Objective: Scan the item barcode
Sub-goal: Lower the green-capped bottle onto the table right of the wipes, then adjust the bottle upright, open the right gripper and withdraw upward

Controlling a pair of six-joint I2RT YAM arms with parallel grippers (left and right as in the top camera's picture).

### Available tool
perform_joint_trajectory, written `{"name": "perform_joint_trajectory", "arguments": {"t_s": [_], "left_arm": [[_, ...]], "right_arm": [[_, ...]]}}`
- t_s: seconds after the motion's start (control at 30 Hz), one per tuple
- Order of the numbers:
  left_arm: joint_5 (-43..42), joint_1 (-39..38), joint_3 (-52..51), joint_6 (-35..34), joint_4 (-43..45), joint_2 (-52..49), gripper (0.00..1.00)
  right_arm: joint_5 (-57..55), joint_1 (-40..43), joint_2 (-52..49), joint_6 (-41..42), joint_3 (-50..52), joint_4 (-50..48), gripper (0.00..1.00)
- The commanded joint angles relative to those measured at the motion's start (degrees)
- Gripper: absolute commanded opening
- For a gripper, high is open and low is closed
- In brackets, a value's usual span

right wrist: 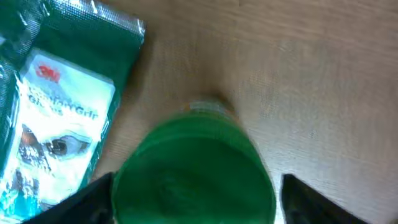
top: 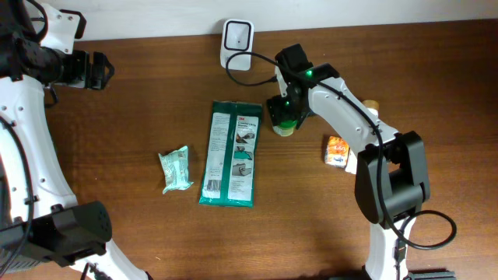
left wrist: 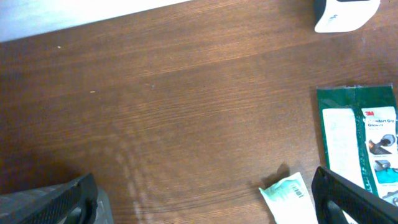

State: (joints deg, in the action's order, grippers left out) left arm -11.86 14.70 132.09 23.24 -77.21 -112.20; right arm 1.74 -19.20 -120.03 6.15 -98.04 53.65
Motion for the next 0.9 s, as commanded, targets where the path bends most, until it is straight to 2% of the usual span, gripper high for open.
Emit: {"name": "perform_joint_trajectory", "arguments": {"t_s": [0.0, 0.1, 0.17, 0.27, 0.3, 0.33, 0.4, 0.43, 0.5, 0.6, 0.7, 0.87], "left_arm": [[-0.8, 0.1, -0.1, 1.0, 0.0, -0.5, 0.99], [-0.8, 0.1, -0.1, 1.0, 0.0, -0.4, 0.99], [-0.8, 0.1, -0.1, 1.0, 0.0, -0.4, 0.99], [-0.8, 0.1, -0.1, 1.0, 0.0, -0.4, 0.99], [-0.8, 0.1, -0.1, 1.0, 0.0, -0.4, 0.99], [-0.8, 0.1, -0.1, 1.0, 0.0, -0.4, 0.99], [-0.8, 0.1, -0.1, 1.0, 0.0, -0.4, 0.99], [-0.8, 0.1, -0.1, 1.0, 0.0, -0.4, 0.99], [-0.8, 0.1, -0.1, 1.0, 0.0, -0.5, 0.99], [-0.8, 0.1, -0.1, 1.0, 0.0, -0.5, 0.99], [-0.8, 0.1, -0.1, 1.0, 0.0, -0.4, 0.99], [-0.8, 0.1, -0.1, 1.0, 0.0, -0.4, 0.99]], "right_arm": [[0.2, 0.1, 1.3, 0.3, -6.1, 6.0, 0.87], [0.4, 0.1, 1.3, 0.3, -15.4, 13.1, 0.98], [3.3, 0.1, 1.3, 0.3, -20.2, 14.7, 0.98], [6.6, 0.1, 1.2, -0.3, -21.0, 14.1, 0.99], [6.6, 0.1, 1.2, 0.2, -20.9, 14.0, 0.95], [5.2, 0.1, 1.2, 4.2, -20.9, 13.8, 0.91], [-2.4, 0.1, 1.2, 21.0, -20.9, 15.1, 0.9], [-2.9, 0.1, 0.9, 26.2, -20.9, 15.4, 0.9], [-2.8, -0.2, -0.2, 31.4, -20.8, 15.4, 0.9], [-2.3, -1.2, -3.3, 34.8, -20.7, 16.5, 0.91], [-2.0, -1.4, -6.5, 36.0, -20.7, 16.9, 0.98], [-2.0, -1.4, -10.2, 35.8, -20.5, 17.6, 0.98]]}}
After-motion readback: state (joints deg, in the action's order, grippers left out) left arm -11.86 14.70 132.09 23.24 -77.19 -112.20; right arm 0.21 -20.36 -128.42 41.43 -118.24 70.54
